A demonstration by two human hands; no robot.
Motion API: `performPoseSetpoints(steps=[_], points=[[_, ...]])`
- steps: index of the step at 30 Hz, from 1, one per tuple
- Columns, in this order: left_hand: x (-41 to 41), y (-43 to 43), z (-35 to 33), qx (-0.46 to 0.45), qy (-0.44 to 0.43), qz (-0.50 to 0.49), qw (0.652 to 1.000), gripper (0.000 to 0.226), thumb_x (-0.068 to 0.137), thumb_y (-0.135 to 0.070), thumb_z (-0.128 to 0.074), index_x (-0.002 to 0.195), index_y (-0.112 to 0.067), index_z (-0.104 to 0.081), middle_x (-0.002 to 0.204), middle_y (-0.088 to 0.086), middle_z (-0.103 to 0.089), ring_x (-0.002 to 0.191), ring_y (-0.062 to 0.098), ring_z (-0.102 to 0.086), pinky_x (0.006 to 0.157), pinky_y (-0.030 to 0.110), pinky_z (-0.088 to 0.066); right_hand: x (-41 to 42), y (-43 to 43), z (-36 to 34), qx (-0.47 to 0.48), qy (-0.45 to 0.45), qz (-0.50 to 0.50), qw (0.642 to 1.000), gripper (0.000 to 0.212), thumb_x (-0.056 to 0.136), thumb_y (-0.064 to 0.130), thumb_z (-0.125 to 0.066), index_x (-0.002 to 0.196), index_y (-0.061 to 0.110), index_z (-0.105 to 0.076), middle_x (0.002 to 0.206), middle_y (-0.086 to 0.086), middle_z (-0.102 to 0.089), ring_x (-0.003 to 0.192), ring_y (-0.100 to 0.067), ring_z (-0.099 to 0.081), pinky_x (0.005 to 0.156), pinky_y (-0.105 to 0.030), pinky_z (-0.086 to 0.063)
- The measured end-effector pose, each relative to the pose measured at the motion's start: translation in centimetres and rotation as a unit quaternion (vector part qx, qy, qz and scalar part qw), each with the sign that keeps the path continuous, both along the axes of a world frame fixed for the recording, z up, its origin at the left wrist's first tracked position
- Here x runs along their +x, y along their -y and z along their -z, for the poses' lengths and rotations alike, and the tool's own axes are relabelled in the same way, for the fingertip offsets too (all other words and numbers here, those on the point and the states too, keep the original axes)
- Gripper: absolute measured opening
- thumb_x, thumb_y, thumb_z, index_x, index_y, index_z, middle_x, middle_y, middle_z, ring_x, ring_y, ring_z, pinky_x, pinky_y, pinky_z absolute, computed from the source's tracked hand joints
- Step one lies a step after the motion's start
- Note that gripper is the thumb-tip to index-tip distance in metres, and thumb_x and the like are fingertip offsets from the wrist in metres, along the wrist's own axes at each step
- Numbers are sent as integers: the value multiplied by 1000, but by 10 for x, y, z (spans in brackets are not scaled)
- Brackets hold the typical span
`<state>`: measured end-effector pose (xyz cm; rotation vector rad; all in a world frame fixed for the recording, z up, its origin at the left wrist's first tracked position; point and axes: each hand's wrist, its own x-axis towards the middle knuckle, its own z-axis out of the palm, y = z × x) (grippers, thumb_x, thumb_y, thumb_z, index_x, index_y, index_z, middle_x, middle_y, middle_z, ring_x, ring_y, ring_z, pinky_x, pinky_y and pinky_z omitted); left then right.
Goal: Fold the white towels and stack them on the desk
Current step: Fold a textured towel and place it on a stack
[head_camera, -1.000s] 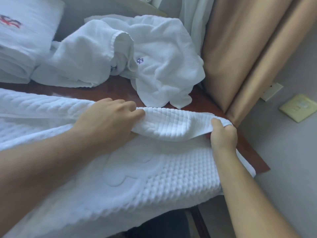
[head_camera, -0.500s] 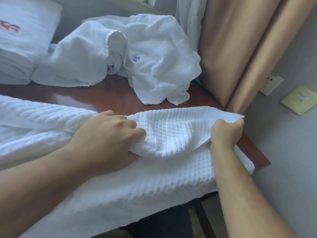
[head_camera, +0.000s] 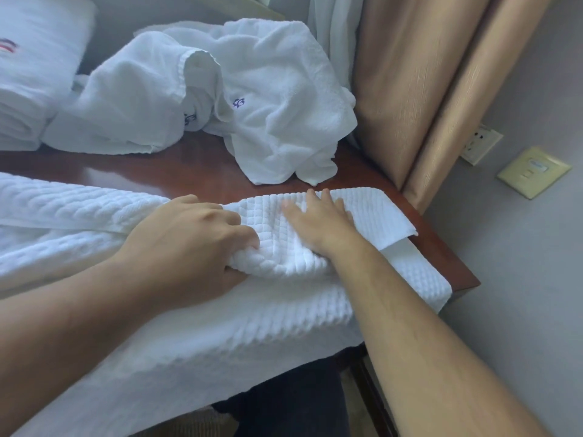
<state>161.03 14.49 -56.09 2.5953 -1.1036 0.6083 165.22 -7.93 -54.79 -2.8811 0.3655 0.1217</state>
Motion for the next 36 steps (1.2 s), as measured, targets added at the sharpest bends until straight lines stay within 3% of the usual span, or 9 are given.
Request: performPoseSetpoints(steps=[2, 8, 14, 18, 22, 25, 28, 32, 36], points=[[5, 0, 0, -1, 2, -3, 1000, 26, 74, -41, -53, 85, -35, -75, 63, -11, -59, 64, 19, -62, 61, 31, -42, 0, -1, 10, -36, -6, 5, 999, 83, 98, 71, -15, 163, 21, -3, 170, -7, 8, 156, -30, 10, 125, -49, 4], [38, -2, -5, 30, 25, 25, 999, 24, 76, -37, -57, 89, -29, -75, 67, -6, -62, 64, 27, -61, 63, 39, -49, 19, 4, 13, -41, 4, 56, 998, 80, 99, 67, -14, 163, 21, -2, 170, -8, 8, 156, -33, 9, 125, -51, 2], [51, -1, -10, 63, 38, -29, 997, 49, 83, -41, -58, 129, -25, -56, 103, -4, -65, 96, 24, -62, 82, 39, -41, 46, 4, 8, -43, 58, 75, 995, 74, 99, 60, -22, 158, 16, -28, 164, -10, -26, 148, -33, -24, 119, -49, -23], [36, -56, -19, -12, -13, -113, 993, 77, 81, -62, -49, 148, -28, -37, 128, -4, -56, 120, 22, -51, 108, 40, -30, 35, -6, 7, -86, 299, -24, 950, 37, 100, 34, -44, 102, 7, -69, 106, -11, -65, 106, -31, -52, 85, -41, -43], [9, -143, -20, -21, -82, -243, 966, 75, 81, -69, -29, 143, -31, -47, 136, 0, -54, 127, 26, -44, 107, 44, -29, 24, -61, -12, 73, 362, -161, 915, 45, 100, 35, -46, 58, 18, -41, 56, 5, -45, 60, -18, -44, 56, -34, -32], [-14, -190, -17, -1, -157, -348, 924, 87, 76, -79, -20, 148, -35, -40, 149, -2, -46, 137, 24, -36, 114, 43, -23, 13, -123, -24, 172, 216, -264, 924, 45, 86, 70, -41, 81, 29, -59, 79, 16, -60, 76, -4, -54, 66, -31, -41], [-22, -211, -7, 0, -229, -383, 895, 83, 86, -85, -25, 155, -39, -29, 163, -7, -28, 149, 20, -21, 120, 37, -13, 3, -169, -14, 5, 132, -309, 942, 83, 75, 86, -41, 134, 28, -50, 122, 6, -55, 114, -16, -51, 91, -37, -43], [0, -217, -2, -11, -261, -394, 881, 81, 88, -77, -37, 157, -38, -21, 168, -7, -10, 154, 14, -3, 124, 38, -5, 6, -191, 3, -29, 211, -261, 942, 77, 84, 76, -46, 139, 22, -48, 125, -3, -58, 116, -26, -52, 93, -41, -43], [10, -218, -3, -95, -116, -405, 902, 68, 87, -58, -63, 144, -26, -45, 149, 1, -43, 136, 27, -37, 113, 42, -31, 9, -191, 15, 30, 337, -296, 893, 57, 85, 54, -61, 125, 13, -64, 107, -7, -68, 99, -31, -63, 79, -42, -49]])
